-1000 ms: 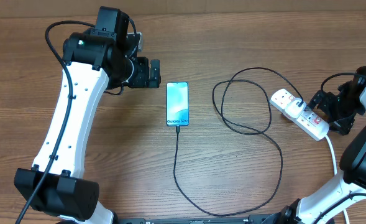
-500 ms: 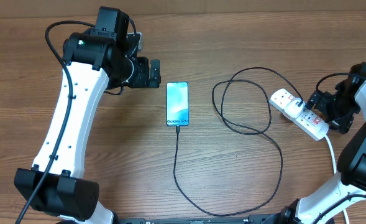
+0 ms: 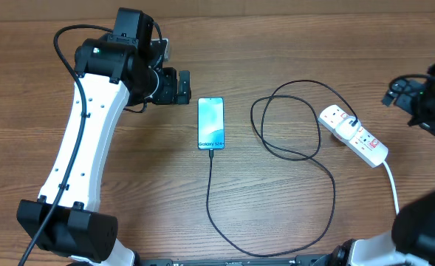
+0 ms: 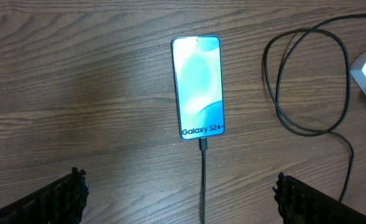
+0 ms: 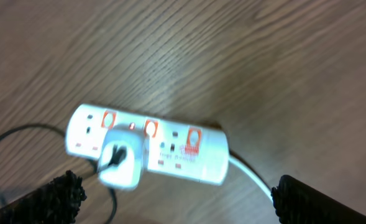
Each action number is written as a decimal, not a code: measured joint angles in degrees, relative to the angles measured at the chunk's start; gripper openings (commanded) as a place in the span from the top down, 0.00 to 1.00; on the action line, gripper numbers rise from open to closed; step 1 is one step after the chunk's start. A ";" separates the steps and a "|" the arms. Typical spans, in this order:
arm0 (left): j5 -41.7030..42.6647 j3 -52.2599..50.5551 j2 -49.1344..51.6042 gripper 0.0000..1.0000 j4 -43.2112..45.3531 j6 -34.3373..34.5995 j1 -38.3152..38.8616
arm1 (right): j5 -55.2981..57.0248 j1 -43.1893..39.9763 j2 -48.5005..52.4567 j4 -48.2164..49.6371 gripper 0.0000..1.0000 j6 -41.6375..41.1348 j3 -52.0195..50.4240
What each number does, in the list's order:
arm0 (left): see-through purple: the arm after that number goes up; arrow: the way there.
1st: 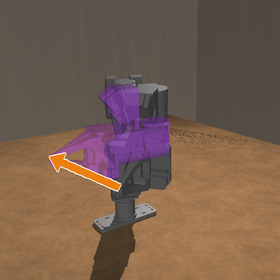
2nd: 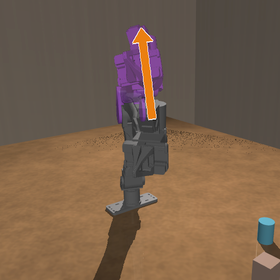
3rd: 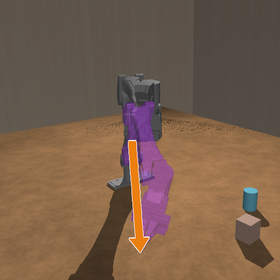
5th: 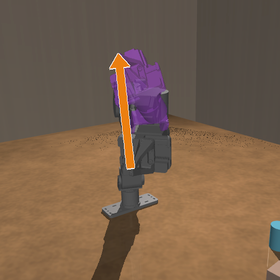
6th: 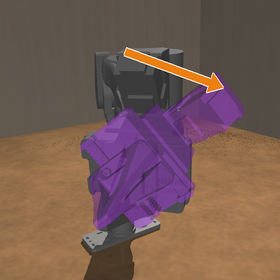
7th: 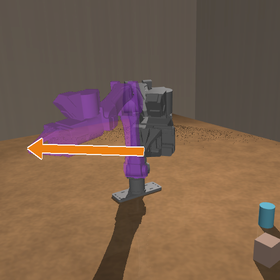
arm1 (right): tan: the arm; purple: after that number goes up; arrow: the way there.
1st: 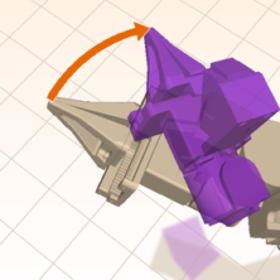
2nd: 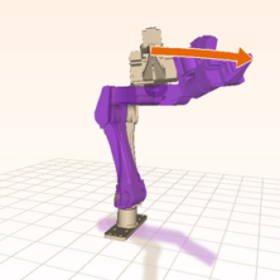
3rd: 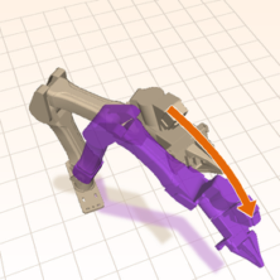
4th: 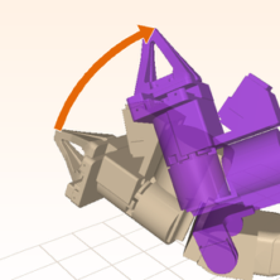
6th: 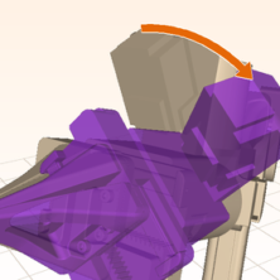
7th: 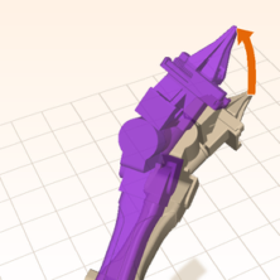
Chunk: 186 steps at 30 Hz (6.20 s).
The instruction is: Plug charger to phone and switch on socket
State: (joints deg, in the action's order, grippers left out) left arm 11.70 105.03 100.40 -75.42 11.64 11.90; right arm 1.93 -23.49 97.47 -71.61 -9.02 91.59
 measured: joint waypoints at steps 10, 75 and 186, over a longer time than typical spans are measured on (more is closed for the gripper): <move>0.02 0.00 0.00 0.00 0.00 0.00 0.00 | -3.63 3.34 -3.91 -7.23 0.00 0.09 0.17; 0.00 0.02 -0.02 0.00 0.02 0.00 0.00 | -18.03 32.09 -75.60 64.43 0.00 5.68 -74.69; -9.44 -104.52 -99.54 0.00 71.12 6.32 -15.34 | -18.03 30.64 -96.74 67.98 0.00 5.81 -90.53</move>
State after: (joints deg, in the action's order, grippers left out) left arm 2.26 0.51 0.86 -4.29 17.96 -3.44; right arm -16.10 7.16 0.73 -3.64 -3.20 1.06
